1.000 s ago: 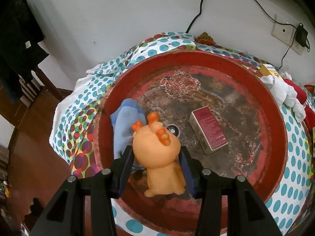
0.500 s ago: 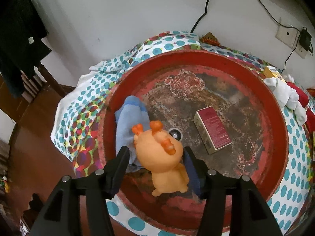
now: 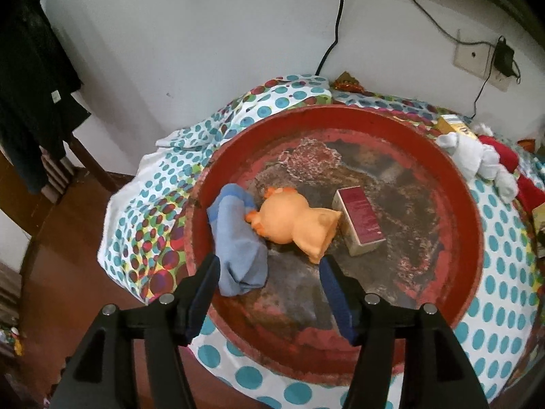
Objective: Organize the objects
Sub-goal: 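Lower the orange toy into the tray and open the left gripper, then carry the held yellow box over the red tray with the right gripper, then lower the yellow box into the tray and open the right gripper, then grasp the large red sock with the right gripper while the left gripper reaches toward the white socks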
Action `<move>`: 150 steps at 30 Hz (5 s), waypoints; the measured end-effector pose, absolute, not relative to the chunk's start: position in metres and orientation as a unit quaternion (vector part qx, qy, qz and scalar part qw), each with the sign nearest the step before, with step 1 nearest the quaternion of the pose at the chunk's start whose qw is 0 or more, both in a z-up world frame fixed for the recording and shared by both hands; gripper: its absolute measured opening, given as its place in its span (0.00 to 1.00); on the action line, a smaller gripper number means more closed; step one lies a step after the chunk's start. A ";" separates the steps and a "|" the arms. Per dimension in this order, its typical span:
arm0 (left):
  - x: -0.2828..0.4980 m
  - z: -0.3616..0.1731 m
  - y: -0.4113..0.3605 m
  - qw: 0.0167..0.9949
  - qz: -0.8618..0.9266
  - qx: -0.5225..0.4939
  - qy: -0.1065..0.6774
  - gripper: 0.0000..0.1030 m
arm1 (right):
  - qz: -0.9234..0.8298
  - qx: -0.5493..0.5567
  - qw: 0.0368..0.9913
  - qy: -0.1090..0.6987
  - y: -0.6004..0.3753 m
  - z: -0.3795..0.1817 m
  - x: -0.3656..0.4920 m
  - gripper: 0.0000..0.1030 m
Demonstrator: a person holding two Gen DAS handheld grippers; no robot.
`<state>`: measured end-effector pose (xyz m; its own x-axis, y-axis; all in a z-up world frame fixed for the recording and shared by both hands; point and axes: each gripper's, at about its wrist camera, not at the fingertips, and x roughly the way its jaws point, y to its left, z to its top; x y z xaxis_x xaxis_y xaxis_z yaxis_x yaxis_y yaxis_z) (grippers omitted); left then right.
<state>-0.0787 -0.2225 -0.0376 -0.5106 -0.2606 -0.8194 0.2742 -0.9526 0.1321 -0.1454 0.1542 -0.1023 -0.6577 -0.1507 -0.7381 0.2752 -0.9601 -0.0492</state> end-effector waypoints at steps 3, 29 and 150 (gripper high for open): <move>-0.069 -0.032 -0.220 0.156 -0.875 0.458 0.007 0.61 | -0.907 0.396 0.118 0.077 0.151 -0.102 -0.145 0.28; 0.004 -0.033 -0.236 0.166 -0.900 0.403 0.028 0.61 | -0.918 0.373 0.087 0.106 0.156 -0.096 -0.142 0.28; -0.003 -0.068 -0.231 0.185 -0.866 0.464 0.005 0.61 | -0.912 0.401 0.061 0.059 0.145 -0.084 -0.132 0.80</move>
